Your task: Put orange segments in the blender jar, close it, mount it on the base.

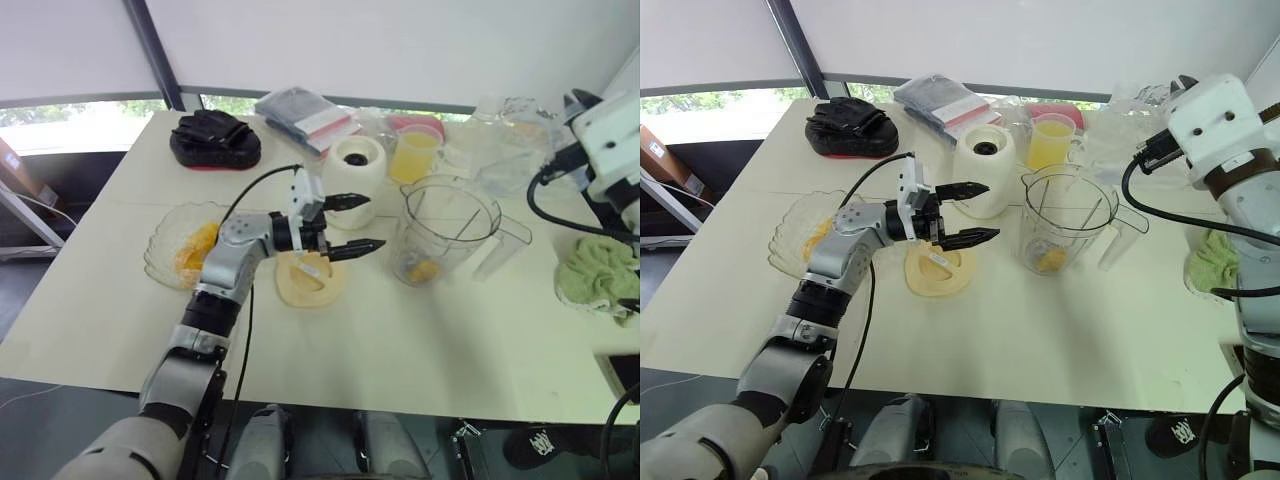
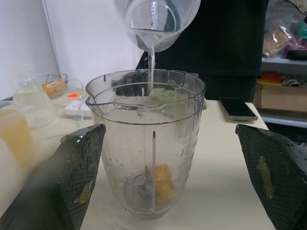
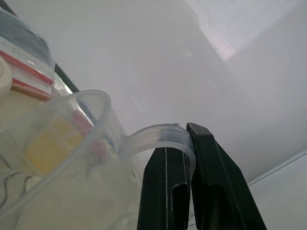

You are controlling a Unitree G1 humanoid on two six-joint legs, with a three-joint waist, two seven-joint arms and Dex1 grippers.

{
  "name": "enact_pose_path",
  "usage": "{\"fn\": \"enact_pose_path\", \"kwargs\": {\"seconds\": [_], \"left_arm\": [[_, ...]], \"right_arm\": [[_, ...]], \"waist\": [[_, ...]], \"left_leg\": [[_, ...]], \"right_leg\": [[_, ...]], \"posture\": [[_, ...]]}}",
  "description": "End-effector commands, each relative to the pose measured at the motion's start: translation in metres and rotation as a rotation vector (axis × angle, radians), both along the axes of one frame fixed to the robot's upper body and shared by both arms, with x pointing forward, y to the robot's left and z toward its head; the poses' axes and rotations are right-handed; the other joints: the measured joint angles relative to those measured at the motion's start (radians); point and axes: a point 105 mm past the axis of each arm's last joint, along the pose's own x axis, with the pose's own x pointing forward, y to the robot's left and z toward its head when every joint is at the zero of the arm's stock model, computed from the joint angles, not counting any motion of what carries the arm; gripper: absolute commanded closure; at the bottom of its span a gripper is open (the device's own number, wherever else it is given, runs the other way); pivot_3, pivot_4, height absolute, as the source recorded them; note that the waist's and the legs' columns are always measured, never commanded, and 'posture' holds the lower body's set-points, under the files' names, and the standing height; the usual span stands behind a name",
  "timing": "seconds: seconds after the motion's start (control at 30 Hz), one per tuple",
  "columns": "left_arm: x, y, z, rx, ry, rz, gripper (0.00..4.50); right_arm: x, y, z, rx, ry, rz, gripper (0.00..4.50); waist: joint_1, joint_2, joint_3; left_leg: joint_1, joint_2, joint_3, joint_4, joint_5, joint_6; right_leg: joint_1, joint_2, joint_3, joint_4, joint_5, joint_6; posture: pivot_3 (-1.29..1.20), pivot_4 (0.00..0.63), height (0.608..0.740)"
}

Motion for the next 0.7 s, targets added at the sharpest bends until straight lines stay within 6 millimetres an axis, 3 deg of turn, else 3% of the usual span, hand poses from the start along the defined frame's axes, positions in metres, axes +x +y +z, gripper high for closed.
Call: {"fn": "enact_pose_path", "kwargs": {"seconds": [0.03, 0.3, 0.7], "left_arm": [[-0.001, 0.0, 0.004, -0.01, -0.025, -0.003, 0.0], [-0.001, 0.0, 0.005, -0.004, -0.029, -0.006, 0.0], [-0.001, -0.002, 0.004, 0.014, -0.034, -0.015, 0.0]], "right_arm": [[-0.008, 0.004, 0.014, -0.087, -0.057, -0.004, 4.45], [-0.009, -0.004, 0.008, 0.002, -0.053, -0.022, 4.45], [-0.032, -0.07, -0.019, 0.912, -0.133, -0.173, 4.45]], "waist": [[0.0, 0.0, 0.0], [0.0, 0.0, 0.0], [0.0, -0.001, 0.001]], "left_leg": [[0.0, 0.0, 0.0, 0.0, 0.0, 0.0], [0.0, 0.0, 0.0, 0.0, 0.0, 0.0], [0.0, 0.0, -0.001, 0.0, 0.0, 0.0]], "right_leg": [[0.0, 0.0, 0.0, 0.0, 0.0, 0.0], [0.0, 0.0, 0.0, 0.0, 0.0, 0.0], [0.0, 0.0, 0.0, 0.001, 0.0, 0.0]], "posture": [[0.0, 0.15, 0.74], [0.0, 0.15, 0.74], [0.0, 0.15, 0.74]]}}
